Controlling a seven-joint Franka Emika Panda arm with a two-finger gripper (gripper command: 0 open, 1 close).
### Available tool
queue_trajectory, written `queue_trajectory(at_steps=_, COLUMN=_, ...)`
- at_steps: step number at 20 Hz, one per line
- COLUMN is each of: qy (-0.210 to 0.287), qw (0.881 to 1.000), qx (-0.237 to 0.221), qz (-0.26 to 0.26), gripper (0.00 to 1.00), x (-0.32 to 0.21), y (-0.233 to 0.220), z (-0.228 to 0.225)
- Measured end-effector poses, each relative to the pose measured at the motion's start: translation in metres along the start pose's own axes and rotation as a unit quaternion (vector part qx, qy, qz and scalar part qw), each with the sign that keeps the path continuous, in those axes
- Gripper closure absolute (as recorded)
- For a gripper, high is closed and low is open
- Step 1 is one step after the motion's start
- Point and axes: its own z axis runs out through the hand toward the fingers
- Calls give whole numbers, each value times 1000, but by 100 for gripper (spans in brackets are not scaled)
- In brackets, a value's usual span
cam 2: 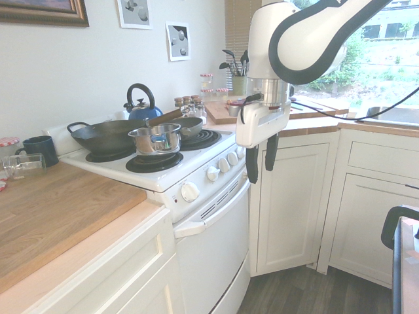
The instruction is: Open the oven
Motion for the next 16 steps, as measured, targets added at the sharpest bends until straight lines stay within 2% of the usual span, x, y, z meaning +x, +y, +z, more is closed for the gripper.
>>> queue_trajectory(at_steps=4, qy=4, qw=1000, qx=2, qz=4, gripper=0, x=14, y=4, z=-4)
queue_trajectory(at_steps=8, qy=23, qw=999, qx=-2, qz=23, gripper=0, x=72, y=5, z=-12)
queue_trajectory(at_steps=12, qy=16, qw=999, qx=-15, qz=31, gripper=0, x=116, y=-11, z=23)
queue_trajectory(at_steps=16, qy=-3, qw=1000, qx=-26, qz=13, gripper=0, x=147, y=-17, z=68)
